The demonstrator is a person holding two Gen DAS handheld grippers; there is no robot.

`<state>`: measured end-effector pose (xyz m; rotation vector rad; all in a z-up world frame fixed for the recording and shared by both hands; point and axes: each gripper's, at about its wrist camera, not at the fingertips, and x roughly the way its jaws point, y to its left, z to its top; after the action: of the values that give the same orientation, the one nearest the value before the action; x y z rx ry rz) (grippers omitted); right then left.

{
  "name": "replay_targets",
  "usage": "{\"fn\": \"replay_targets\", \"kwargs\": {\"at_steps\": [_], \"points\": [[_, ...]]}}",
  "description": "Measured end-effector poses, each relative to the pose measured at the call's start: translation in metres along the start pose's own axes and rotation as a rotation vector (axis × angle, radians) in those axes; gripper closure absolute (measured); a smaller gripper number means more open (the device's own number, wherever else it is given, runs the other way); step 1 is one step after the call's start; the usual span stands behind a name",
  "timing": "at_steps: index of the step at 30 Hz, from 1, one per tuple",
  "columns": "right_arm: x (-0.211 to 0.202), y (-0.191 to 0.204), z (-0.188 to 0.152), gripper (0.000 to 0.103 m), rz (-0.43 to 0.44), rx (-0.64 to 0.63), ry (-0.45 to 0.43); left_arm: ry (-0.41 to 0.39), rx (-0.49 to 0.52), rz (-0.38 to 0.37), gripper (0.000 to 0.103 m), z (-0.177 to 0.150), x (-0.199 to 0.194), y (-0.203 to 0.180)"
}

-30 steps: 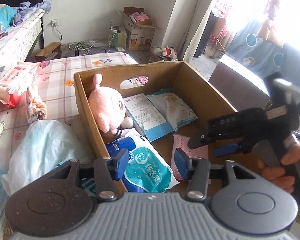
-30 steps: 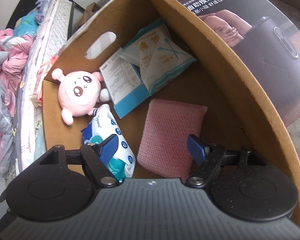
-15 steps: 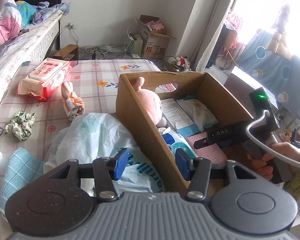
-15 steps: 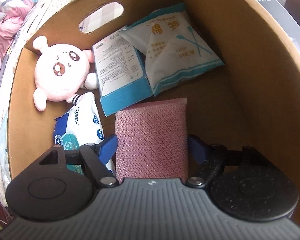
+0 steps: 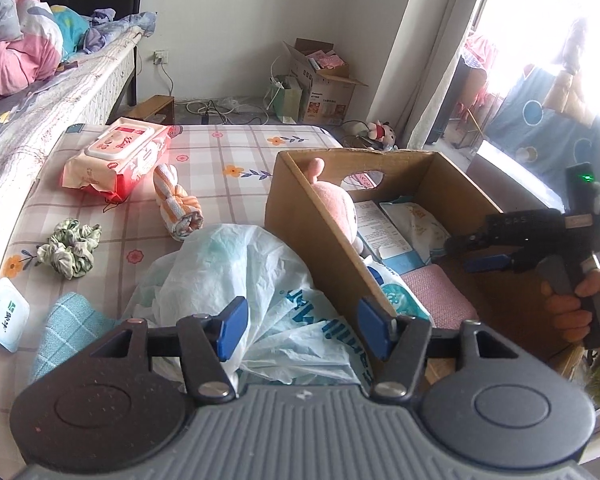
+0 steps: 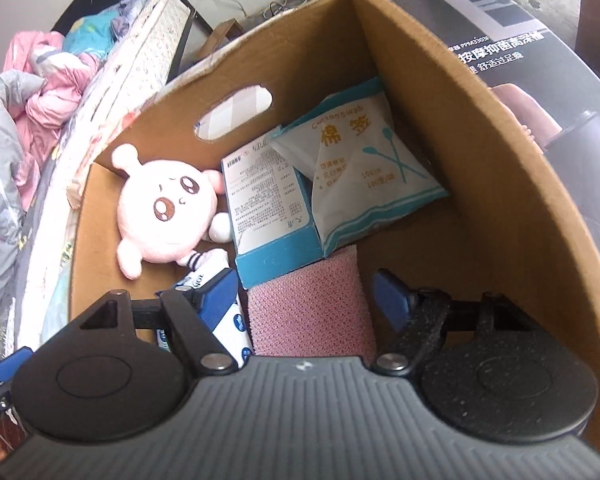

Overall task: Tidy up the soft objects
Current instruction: 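Move the right tool out of the box to the blue checked towel, then close the right tool on the blue checked towel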

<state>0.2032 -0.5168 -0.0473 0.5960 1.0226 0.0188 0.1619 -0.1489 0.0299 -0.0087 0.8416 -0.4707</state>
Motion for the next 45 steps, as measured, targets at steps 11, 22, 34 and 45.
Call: {"fn": "replay_targets", "kwargs": {"at_steps": [11,22,34,45], "points": [[-0.063,0.045,-0.044,0.024,0.172,-0.010,-0.067,-0.066,0.038,0.129,0.028,-0.027,-0.062,0.051],[-0.058,0.151,-0.074,0.024,0.370,-0.102,0.017,-0.041,-0.009,0.221,0.027,-0.064,-0.088,0.101],[0.015,0.262,-0.106,0.024,0.529,-0.111,0.193,0.068,-0.082,0.244,0.039,-0.052,-0.021,0.154],[0.131,0.351,-0.106,0.025,0.373,-0.139,0.381,0.145,-0.145,0.201,0.078,-0.053,0.007,0.178]]}}
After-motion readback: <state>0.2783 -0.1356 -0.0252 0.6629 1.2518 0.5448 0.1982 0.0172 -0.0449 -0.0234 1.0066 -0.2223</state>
